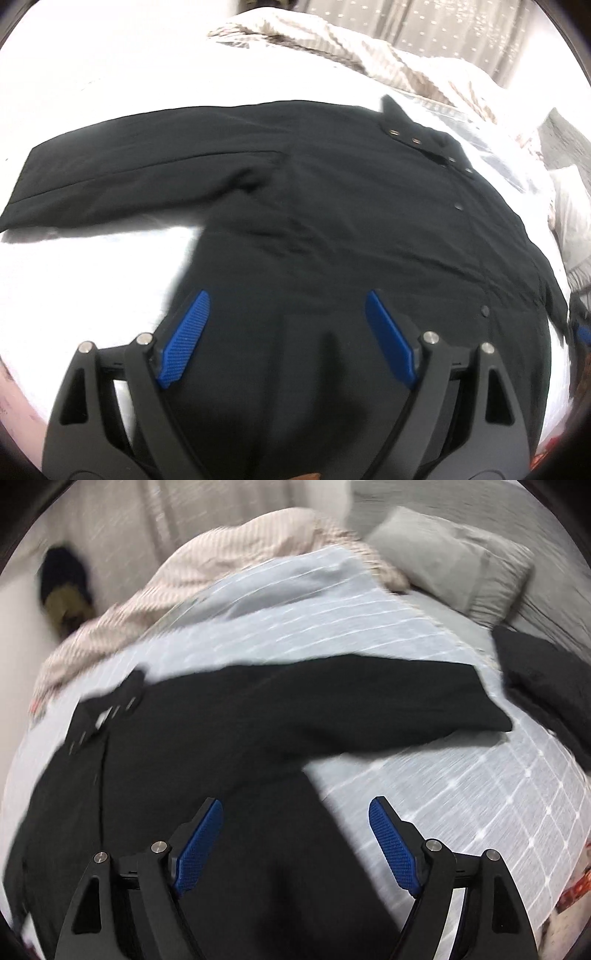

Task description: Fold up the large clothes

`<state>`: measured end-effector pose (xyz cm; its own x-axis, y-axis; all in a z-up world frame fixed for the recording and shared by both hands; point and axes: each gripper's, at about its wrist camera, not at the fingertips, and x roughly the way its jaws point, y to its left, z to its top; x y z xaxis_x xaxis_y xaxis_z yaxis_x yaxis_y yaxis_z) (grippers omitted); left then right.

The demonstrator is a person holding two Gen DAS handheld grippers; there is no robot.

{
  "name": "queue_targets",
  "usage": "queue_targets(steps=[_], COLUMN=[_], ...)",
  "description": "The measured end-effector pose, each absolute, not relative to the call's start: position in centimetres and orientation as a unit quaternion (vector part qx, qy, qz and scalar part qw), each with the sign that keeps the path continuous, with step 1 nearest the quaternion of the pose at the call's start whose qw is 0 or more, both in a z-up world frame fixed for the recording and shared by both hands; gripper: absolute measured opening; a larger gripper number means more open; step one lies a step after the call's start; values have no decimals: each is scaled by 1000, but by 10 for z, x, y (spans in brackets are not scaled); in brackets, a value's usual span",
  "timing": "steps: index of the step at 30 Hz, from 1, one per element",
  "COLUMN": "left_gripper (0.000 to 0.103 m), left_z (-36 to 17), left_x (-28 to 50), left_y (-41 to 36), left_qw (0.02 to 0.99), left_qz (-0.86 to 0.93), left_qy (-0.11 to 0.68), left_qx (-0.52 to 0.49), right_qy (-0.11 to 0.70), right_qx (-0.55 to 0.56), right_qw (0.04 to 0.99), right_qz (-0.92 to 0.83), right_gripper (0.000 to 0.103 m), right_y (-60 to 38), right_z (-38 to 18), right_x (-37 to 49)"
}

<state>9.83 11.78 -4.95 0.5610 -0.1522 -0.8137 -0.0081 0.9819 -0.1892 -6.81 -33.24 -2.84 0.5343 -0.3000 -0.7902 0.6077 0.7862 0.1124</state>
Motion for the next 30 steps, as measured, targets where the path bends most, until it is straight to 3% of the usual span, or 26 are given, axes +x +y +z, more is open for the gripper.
queue_targets(steps=[3,9,25,28,30], left_gripper=[87,87,85,76,53], left_z=[-56,-86,-99,-100,-101], left_x=[104,113,113,113,114], left_y=[150,231,354,374,383], left_qw=[867,806,809,820,822], left_qz=[-19,0,91,116,127], left_qy=[486,522,372,338,330], left_qx=[-107,-278,-447,-447,-446], right_qy=[418,476,496,498,497], right_qx=[194,197,196,212,217], right_qw=[860,846,833,828,828], right_qz=[-220,-136,-149,-147,-145], right_gripper=[84,84,84,84,84], right_y=[-296,-253,-251,-253,-253], right_z=[-45,-91,-105,-108,-109], right_x=[-65,-45,-30,-31,-32])
